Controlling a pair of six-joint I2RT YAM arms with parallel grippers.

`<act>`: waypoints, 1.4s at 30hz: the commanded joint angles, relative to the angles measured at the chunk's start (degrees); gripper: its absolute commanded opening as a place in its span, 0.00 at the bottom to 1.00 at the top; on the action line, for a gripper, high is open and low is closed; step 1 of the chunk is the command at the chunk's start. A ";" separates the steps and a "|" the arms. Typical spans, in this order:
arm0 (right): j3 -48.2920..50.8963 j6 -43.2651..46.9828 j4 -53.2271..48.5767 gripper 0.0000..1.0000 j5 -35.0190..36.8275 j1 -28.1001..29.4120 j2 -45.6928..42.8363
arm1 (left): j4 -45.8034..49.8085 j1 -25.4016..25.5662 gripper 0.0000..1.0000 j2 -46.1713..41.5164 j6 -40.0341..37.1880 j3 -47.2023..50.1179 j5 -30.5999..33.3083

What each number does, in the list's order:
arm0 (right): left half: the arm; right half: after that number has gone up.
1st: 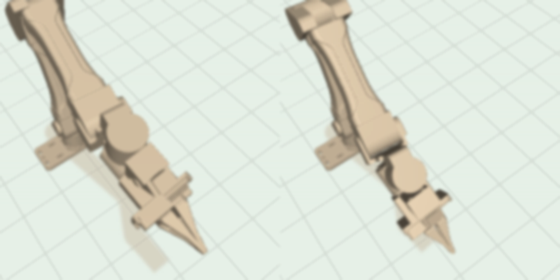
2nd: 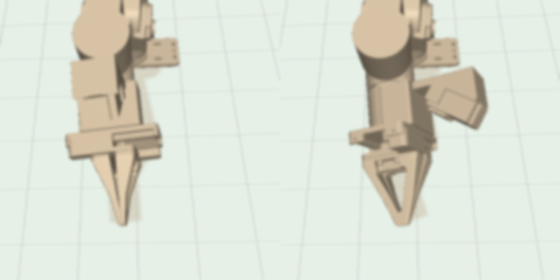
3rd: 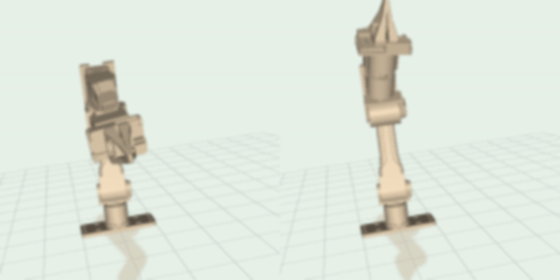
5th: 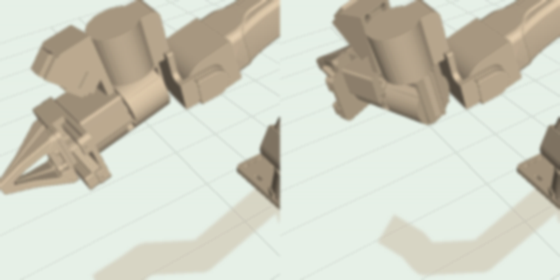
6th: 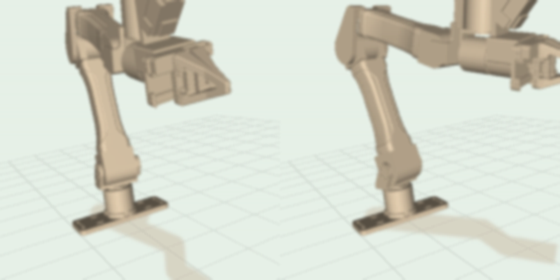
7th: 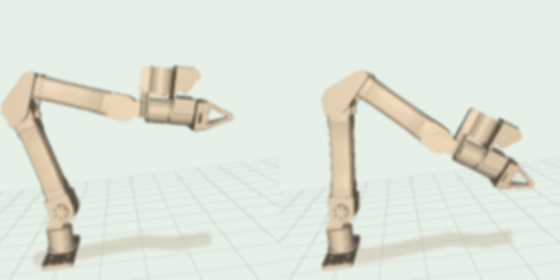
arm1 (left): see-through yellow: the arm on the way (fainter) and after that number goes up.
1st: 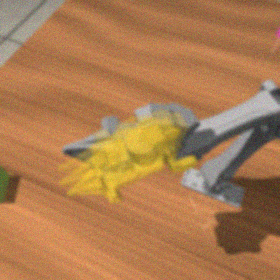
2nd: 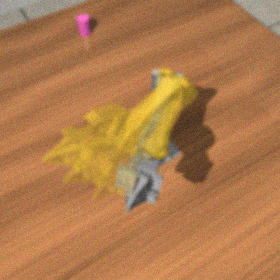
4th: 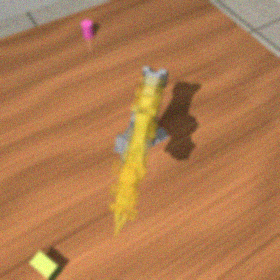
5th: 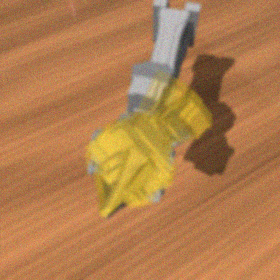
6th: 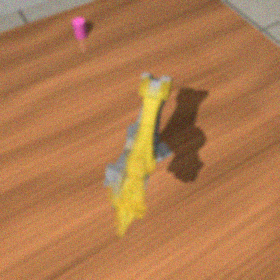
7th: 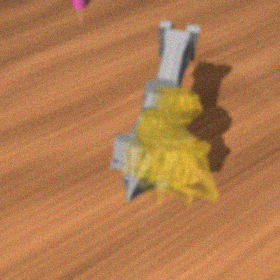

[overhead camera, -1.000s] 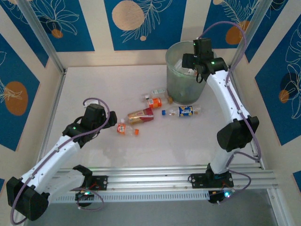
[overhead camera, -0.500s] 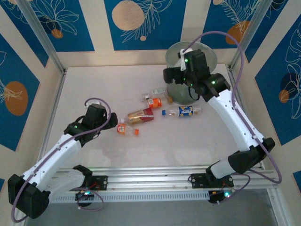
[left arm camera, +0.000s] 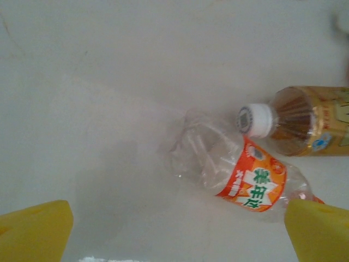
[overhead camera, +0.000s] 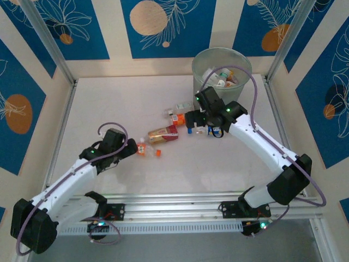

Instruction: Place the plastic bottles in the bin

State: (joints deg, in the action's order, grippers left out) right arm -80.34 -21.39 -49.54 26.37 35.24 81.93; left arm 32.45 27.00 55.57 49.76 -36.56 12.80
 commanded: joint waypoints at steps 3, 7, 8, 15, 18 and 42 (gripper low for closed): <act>1.73 -3.39 0.34 0.99 1.30 0.70 -2.12 | -6.52 -0.38 1.00 -0.99 10.95 4.05 -2.38; 2.55 -3.57 1.24 0.99 1.32 0.88 -2.21 | -10.00 0.32 1.00 0.34 14.19 4.87 -2.51; 2.65 -3.62 1.33 0.99 1.32 0.88 -2.21 | -10.57 0.41 1.00 0.85 14.47 4.76 -2.60; 3.57 -3.49 1.46 0.99 1.88 1.38 -2.65 | -14.96 1.36 1.00 7.26 14.96 2.18 -4.07; 3.96 -3.57 1.37 0.99 2.67 1.43 -3.24 | -16.81 1.90 1.00 10.21 15.45 1.43 -4.93; 6.71 -4.80 1.20 0.99 4.13 1.49 -6.43 | -16.06 5.23 0.99 20.45 13.99 -0.23 -5.59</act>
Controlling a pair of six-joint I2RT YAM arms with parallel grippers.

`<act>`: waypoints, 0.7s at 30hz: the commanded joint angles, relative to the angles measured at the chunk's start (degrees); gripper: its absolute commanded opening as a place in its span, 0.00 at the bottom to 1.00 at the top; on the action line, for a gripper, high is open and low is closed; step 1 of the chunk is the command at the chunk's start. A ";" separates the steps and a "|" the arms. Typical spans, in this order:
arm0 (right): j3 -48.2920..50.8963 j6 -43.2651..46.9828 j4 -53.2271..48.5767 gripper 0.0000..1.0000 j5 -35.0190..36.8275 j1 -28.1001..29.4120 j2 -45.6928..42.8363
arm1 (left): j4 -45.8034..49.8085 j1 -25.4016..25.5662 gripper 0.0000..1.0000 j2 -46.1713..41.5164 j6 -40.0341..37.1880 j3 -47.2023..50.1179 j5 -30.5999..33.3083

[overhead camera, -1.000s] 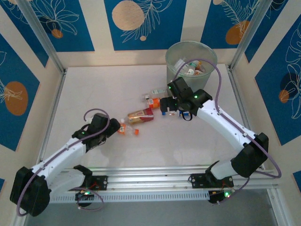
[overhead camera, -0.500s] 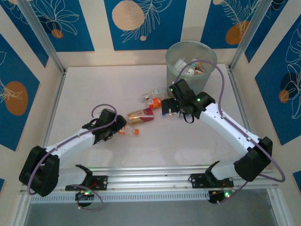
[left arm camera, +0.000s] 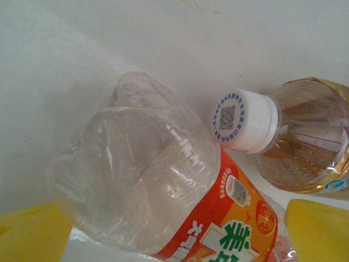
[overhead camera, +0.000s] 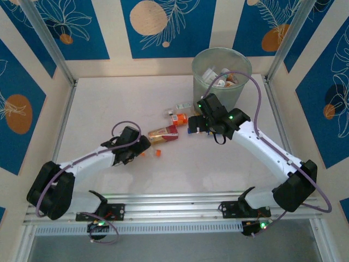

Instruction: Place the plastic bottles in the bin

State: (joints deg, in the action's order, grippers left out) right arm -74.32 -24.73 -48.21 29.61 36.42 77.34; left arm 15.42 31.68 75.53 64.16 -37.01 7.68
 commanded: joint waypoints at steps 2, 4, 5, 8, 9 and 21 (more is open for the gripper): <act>0.68 -1.55 -0.37 0.99 0.96 0.32 -2.02 | 1.70 0.59 0.98 0.67 -0.86 0.37 -0.24; 0.68 -1.73 -0.57 0.99 1.15 0.31 -2.36 | 2.28 0.57 0.95 0.72 -1.23 0.82 -0.04; 0.77 -1.78 -0.62 0.99 1.29 0.39 -2.53 | 2.48 0.57 0.94 0.73 -1.35 1.04 -0.04; 1.07 -1.97 -0.61 0.99 1.60 0.40 -3.23 | 2.51 0.57 0.91 0.70 -1.43 1.92 -0.50; 1.16 -2.03 -0.58 0.99 1.68 0.40 -3.47 | 2.52 0.57 0.90 0.74 -1.45 2.10 -0.56; 1.38 -2.91 -1.63 0.99 2.14 0.56 -4.86 | 2.68 0.24 0.79 2.82 -3.51 1.48 2.57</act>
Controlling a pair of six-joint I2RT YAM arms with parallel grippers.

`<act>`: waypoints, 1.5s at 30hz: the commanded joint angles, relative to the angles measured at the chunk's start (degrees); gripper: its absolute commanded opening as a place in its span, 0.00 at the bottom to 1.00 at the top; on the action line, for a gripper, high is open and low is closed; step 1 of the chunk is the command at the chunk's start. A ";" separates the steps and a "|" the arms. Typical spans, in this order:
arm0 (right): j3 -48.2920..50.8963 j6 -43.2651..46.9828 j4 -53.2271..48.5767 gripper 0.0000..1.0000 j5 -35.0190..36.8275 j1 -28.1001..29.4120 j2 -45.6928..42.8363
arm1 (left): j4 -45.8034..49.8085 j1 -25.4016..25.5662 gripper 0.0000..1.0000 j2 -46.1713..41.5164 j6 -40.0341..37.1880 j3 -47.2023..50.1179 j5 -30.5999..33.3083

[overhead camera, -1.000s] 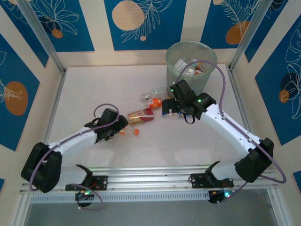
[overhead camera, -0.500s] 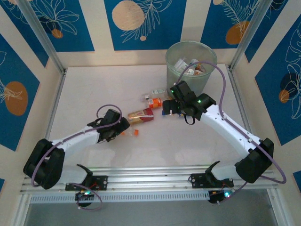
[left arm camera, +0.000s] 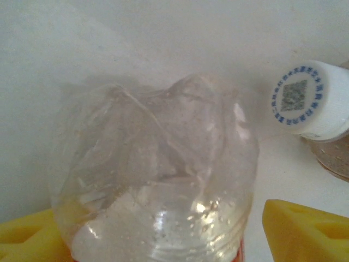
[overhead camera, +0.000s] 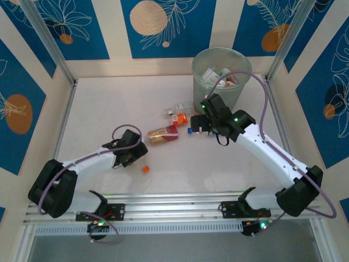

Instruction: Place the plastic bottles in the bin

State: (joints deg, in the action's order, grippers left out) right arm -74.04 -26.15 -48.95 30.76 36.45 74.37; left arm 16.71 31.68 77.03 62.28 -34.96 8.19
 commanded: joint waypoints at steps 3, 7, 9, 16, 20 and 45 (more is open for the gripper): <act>1.09 -1.79 -1.36 0.99 1.14 0.64 -2.87 | 1.22 -0.05 0.77 2.73 -1.99 -0.78 2.27; 0.96 -2.24 -1.94 0.99 1.75 0.81 -4.47 | 1.95 -0.13 0.68 2.91 -2.82 -1.23 3.16; 0.99 -2.46 -1.90 0.99 2.04 0.95 -5.34 | 3.38 -0.17 0.66 2.02 -3.60 -1.92 4.43; 2.55 -2.67 0.87 0.99 3.09 1.35 -10.02 | 9.21 -0.13 0.58 -5.28 -9.35 -6.01 10.27; 4.24 -2.81 3.57 0.99 3.51 1.43 -13.62 | 9.96 0.03 0.57 -8.89 -15.66 -10.43 11.75; 5.84 -2.37 12.08 0.99 10.40 3.61 -28.17 | -16.51 5.32 0.56 33.86 -49.80 -83.20 -11.76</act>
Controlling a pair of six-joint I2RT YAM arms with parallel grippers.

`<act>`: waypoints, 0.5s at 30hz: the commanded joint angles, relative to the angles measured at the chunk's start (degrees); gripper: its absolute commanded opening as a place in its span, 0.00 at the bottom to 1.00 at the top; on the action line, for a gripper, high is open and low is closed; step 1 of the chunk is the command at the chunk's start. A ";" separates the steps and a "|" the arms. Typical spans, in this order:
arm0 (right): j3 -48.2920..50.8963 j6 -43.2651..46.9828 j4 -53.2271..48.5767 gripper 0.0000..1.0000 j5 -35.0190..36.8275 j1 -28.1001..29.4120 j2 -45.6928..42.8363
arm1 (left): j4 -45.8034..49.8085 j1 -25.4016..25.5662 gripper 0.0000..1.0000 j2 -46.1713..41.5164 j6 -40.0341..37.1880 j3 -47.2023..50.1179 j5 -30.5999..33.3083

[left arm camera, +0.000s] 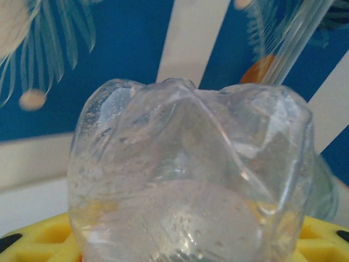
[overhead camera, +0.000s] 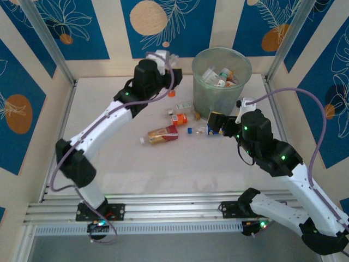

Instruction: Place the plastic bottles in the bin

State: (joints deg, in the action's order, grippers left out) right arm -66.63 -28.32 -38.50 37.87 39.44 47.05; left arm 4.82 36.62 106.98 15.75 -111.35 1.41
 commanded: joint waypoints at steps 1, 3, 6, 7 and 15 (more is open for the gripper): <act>-1.62 -0.24 1.67 0.99 3.77 0.66 -0.97 | -5.49 0.38 0.56 6.10 -3.42 -9.53 -5.80; -1.66 -0.49 1.72 0.99 4.86 0.81 -1.28 | -6.44 0.38 0.56 10.15 -3.59 -15.11 -7.19; -1.72 -1.18 1.81 0.99 6.91 1.14 -2.10 | -7.01 0.38 0.57 16.95 -2.91 -23.98 -8.82; -1.61 -1.37 2.06 0.99 7.59 1.29 -2.54 | -7.03 0.37 0.56 19.34 -2.15 -27.05 -9.45; 0.17 -3.35 3.20 0.99 14.67 1.69 -7.06 | -12.89 2.20 0.57 30.59 7.13 -40.61 -13.39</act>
State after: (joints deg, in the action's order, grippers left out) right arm -66.72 -30.04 -37.74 47.57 40.75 41.87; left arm -2.57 37.01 136.14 19.05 -148.79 -9.08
